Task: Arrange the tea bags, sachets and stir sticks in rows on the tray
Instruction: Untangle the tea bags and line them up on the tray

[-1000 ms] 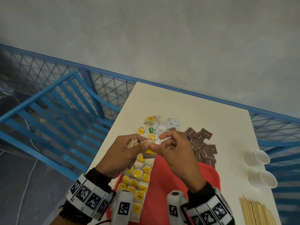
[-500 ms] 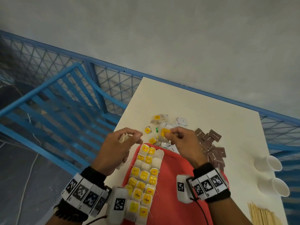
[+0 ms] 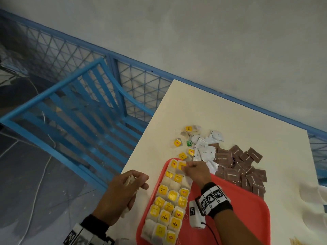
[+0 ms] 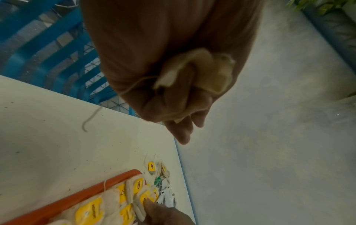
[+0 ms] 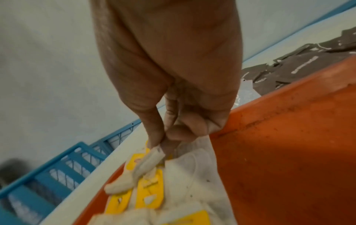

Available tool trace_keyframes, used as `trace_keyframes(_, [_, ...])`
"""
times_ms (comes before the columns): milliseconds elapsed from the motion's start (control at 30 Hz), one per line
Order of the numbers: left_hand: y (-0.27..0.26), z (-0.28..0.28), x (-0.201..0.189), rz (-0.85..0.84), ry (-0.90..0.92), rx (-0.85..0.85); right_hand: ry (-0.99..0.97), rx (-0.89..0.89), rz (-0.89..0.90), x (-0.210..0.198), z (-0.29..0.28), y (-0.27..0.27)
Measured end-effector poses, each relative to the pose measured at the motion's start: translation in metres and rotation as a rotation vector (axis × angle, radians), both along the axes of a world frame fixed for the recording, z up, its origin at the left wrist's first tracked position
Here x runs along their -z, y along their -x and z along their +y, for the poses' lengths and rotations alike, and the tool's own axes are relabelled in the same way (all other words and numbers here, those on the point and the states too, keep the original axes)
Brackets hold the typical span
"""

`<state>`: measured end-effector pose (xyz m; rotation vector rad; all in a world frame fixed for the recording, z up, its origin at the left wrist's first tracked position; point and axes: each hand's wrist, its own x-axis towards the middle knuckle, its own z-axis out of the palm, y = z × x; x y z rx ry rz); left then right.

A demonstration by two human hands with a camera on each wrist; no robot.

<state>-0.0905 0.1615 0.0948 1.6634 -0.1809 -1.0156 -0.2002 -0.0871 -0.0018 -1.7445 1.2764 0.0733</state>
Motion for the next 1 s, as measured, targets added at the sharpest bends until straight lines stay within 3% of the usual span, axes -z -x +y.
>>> trace_keyframes(267, [-0.004, -0.004, -0.001, 0.085, 0.091, -0.040, 0.215, 0.081, 0.035, 0.003, 0.013, -0.005])
trace_keyframes(433, [-0.001, -0.017, -0.006, 0.345, 0.158, -0.137, 0.192, -0.014, 0.053, -0.002, 0.015, -0.004])
trace_keyframes(567, [0.002, -0.028, -0.017, 0.515, 0.264, -0.154, 0.250, 0.005, -0.158, -0.040, 0.012, 0.005])
trace_keyframes(733, [0.021, -0.050, -0.035, 0.658, 0.415, -0.066, 0.258, -0.160, -0.418, -0.123, 0.036, 0.042])
trace_keyframes(867, [0.051, -0.063, -0.041, 0.603, 0.349, 0.097, 0.206, -0.242, -0.551, -0.162, 0.060, 0.073])
trace_keyframes(1000, [0.084, -0.069, -0.049, 0.530, 0.228, 0.202, 0.288, -0.315, -0.470, -0.163, 0.069, 0.095])
